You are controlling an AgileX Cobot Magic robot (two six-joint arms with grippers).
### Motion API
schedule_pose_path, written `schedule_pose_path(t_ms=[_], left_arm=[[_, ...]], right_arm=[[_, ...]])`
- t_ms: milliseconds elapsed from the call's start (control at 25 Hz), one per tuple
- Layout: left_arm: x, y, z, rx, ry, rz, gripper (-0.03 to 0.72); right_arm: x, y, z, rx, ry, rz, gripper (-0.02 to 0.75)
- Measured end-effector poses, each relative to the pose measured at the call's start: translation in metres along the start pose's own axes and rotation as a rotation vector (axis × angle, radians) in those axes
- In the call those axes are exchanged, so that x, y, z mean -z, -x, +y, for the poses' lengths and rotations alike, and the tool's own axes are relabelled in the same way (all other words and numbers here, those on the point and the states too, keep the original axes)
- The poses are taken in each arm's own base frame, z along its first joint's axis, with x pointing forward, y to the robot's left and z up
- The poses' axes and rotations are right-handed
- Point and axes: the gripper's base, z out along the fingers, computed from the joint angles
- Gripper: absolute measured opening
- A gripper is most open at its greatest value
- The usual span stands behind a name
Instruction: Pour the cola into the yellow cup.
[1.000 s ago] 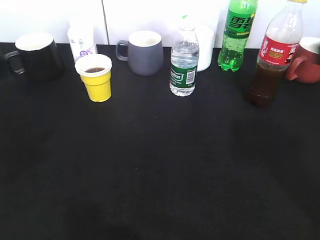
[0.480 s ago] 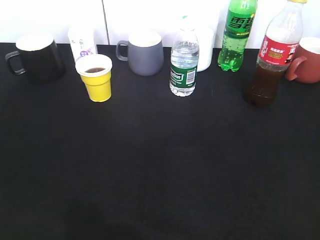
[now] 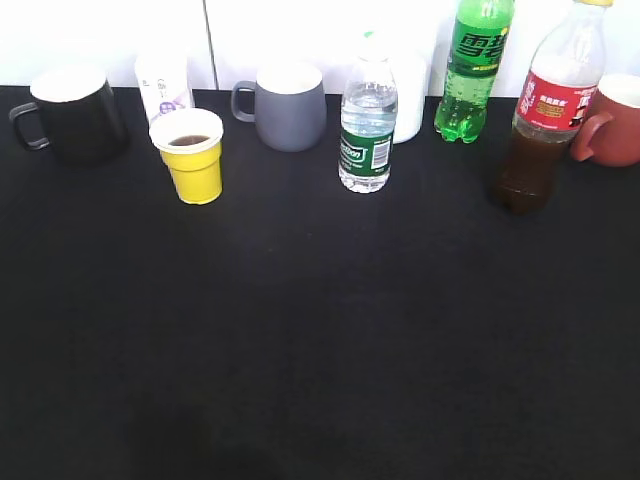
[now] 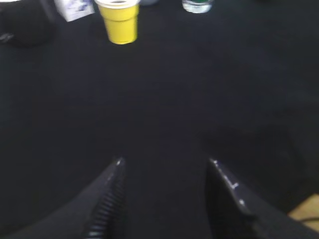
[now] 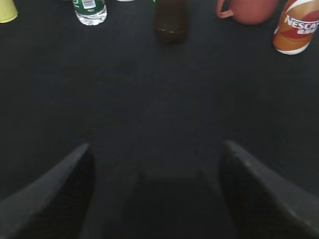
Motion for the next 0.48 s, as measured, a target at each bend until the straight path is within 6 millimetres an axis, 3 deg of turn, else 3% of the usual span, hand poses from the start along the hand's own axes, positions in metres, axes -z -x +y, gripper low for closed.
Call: schedule_pose_path(t_ms=[280, 480], left_arm=[[0.0090, -0.0054, -0.0025, 0.160, 0.295, -0.087, 0.354], [0.0086, -0.0052, -0.0035, 0.221, 0.411, -0.093, 0.240]], right_arm=[[0.0028, -0.0011, 0.0019, -0.122, -0.257, -0.024, 0.586], [0.0034, -0.0012, 0.0025, -0.148, -0.313, -0.031, 0.586]])
